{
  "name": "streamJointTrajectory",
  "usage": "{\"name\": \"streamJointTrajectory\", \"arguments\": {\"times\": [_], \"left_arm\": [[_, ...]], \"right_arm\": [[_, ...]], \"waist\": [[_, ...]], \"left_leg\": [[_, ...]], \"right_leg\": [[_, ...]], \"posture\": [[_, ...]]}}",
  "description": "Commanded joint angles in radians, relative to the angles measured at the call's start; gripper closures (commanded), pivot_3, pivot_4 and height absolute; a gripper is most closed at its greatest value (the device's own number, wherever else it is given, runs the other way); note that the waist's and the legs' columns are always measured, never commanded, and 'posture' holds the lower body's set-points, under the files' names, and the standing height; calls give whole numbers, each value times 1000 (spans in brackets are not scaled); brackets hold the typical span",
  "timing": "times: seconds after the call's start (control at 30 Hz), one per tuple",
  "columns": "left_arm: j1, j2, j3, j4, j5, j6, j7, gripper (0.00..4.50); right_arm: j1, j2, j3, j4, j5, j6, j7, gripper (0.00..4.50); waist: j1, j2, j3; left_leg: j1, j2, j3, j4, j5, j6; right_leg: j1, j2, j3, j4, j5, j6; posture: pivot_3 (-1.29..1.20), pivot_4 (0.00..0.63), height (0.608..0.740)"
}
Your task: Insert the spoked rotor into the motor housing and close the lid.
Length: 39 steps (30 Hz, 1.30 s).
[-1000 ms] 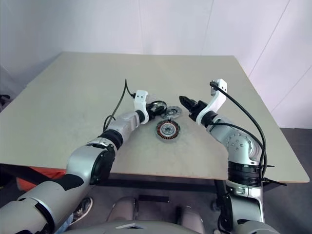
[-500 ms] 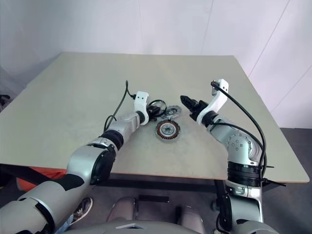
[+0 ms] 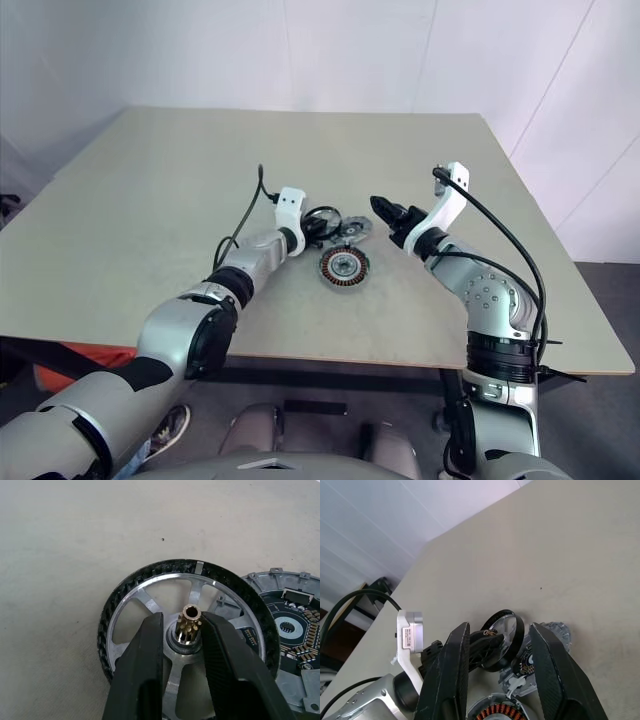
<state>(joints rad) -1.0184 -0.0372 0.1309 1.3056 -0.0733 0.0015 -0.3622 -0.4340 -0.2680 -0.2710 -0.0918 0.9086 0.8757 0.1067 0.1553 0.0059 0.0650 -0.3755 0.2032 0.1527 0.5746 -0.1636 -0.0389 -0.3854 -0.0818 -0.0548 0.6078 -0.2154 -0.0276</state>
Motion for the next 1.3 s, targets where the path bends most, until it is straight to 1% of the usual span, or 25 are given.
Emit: {"name": "streamJointTrajectory", "arguments": {"times": [0.03, 0.07, 0.17, 0.2, 0.5, 0.63, 0.77, 0.83, 0.9, 0.97, 1.0, 1.13, 1.3], "left_arm": [[-11, 1, 13, -13, -3, -30, -5, 3315], [-11, 0, 15, -13, -4, -32, -9, 3315], [-11, 2, 19, -13, -3, -35, -6, 3872], [-12, 2, 20, -12, -1, -33, -2, 4154], [-9, 4, 48, -13, -18, -36, -3, 4154], [-33, 16, 173, -29, -144, -1, -43, 4154], [-69, 65, 360, -46, -337, 98, -88, 4154], [-85, 97, 458, -51, -444, 173, -106, 4154], [-92, 132, 559, -53, -559, 287, -130, 4154], [-88, 155, 628, -56, -643, 383, -151, 4154], [-84, 159, 641, -60, -659, 403, -154, 4154], [-58, 154, 721, -90, -796, 660, -190, 4154], [-46, 56, 715, -199, -932, 1036, -286, 4154]], "right_arm": [[-10, 0, -17, -41, -2, -18, 9, 2424], [-10, 0, -18, -41, -2, -17, 10, 2424], [-14, 0, -16, -39, -5, -17, 11, 2424], [-15, -1, -16, -38, -6, -17, 12, 2424], [-16, -5, -16, -38, -9, -15, 17, 2424], [-12, -8, -19, -44, 1, -16, 37, 2424], [-2, -1, -25, -40, 11, -28, 75, 2424], [7, 3, -23, -35, 7, -47, 106, 2424], [22, 3, -9, -26, -12, -75, 147, 2424], [31, -1, 9, -14, -41, -101, 174, 2424], [33, -2, 14, -10, -52, -109, 181, 2424], [50, -12, 62, -1, -108, -152, 265, 2424], [42, -14, 64, 18, -85, -148, 371, 2424]], "waist": [[0, 0, 0], [0, 0, 0], [0, 0, 0], [0, 0, 0], [-1, 0, 0], [-1, 0, 0], [-2, 0, 0], [-2, 0, 0], [-2, 0, 0], [-3, 0, 0], [-3, 0, 0], [0, 1, 1], [0, 0, 2]], "left_leg": [[0, 0, 0, 0, 0, 0], [0, 0, 0, 0, 0, 0], [0, 0, 0, 0, 0, 0], [0, 0, 0, -1, 0, 0], [0, 0, 0, -1, 0, 0], [0, 0, 0, -1, 0, 0], [-1, 0, 0, -2, 0, 0], [-1, 1, 1, -2, 0, 0], [-2, 0, 1, -3, 0, 0], [-2, 0, 1, -3, 0, 1], [-2, 0, 1, -3, -1, 1], [-3, 0, 1, -3, -1, 1], [-5, -3, 3, -3, -1, 2]], "right_leg": [[0, 0, 0, 0, 0, 0], [0, 0, 0, 0, 0, 0], [0, 0, 0, 0, 0, 0], [0, 0, 0, 0, 0, 0], [-1, 0, 0, -1, 0, 0], [-1, 0, 0, -1, 0, 0], [-2, 0, 0, -1, 0, 0], [-3, 0, 0, -1, 0, -1], [-4, 0, 0, -1, -1, -1], [-4, 0, 0, -1, -1, -1], [-4, 0, 0, -1, -1, -2], [-4, 0, 0, -1, -1, -2], [-5, -4, -1, -1, -1, -2]], "posture": [[0, 0, 740], [0, 0, 740], [0, 0, 740], [0, 0, 740], [0, 0, 740], [0, 0, 740], [0, 0, 740], [0, 0, 740], [0, 0, 740], [0, 0, 740], [0, 0, 740], [0, 0, 740], [0, 0, 740]]}}
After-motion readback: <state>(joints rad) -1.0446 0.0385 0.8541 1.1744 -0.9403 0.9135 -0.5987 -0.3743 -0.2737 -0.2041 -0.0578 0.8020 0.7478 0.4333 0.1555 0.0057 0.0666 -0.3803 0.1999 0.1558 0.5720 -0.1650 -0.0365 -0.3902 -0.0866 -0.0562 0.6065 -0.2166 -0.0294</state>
